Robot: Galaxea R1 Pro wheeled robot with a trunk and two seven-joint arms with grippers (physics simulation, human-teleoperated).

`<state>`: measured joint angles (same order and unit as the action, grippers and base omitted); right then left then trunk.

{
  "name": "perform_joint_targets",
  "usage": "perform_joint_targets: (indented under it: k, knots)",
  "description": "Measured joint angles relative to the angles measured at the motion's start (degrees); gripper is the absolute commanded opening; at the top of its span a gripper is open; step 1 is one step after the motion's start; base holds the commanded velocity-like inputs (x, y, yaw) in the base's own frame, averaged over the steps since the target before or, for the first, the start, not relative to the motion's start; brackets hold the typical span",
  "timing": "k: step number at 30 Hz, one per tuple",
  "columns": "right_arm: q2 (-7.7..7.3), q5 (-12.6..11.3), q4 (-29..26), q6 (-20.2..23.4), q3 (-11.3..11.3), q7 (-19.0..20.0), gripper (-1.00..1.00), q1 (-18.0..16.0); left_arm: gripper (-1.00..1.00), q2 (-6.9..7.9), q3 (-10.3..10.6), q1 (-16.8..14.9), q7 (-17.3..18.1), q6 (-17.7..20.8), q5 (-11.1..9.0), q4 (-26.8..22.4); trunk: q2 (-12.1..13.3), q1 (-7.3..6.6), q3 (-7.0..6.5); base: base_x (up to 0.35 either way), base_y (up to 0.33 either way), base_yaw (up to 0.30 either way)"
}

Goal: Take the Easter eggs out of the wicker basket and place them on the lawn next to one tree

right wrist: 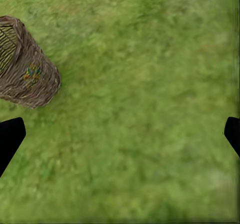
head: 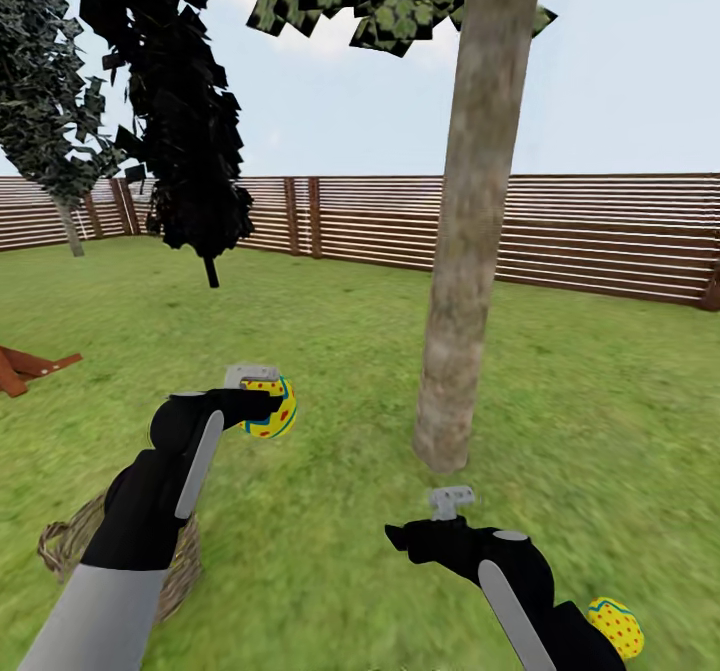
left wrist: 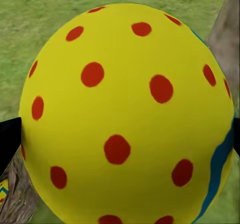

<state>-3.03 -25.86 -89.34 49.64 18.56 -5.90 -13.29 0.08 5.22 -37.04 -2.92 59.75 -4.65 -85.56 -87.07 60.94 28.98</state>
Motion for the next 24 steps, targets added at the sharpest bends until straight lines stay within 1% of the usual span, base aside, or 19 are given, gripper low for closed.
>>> perform_joint_targets:
  k: [10, 24]
  knots:
    - [0.00, 0.00, 0.00, 0.00, -0.04, 0.00, 1.00, 0.00, -1.00, 0.00, 0.05, 0.00, 0.00, 0.00, 0.08, 0.02, 0.00, 0.00, -0.69, -0.092, -0.167, -0.214]
    - [0.00, 0.00, 0.00, -0.04, -0.04, 0.00, 1.00, 0.00, -1.00, 0.00, 0.05, -0.01, 0.00, 0.00, 0.01, 0.01, 0.00, -0.01, -1.67, -0.005, -0.010, -0.214]
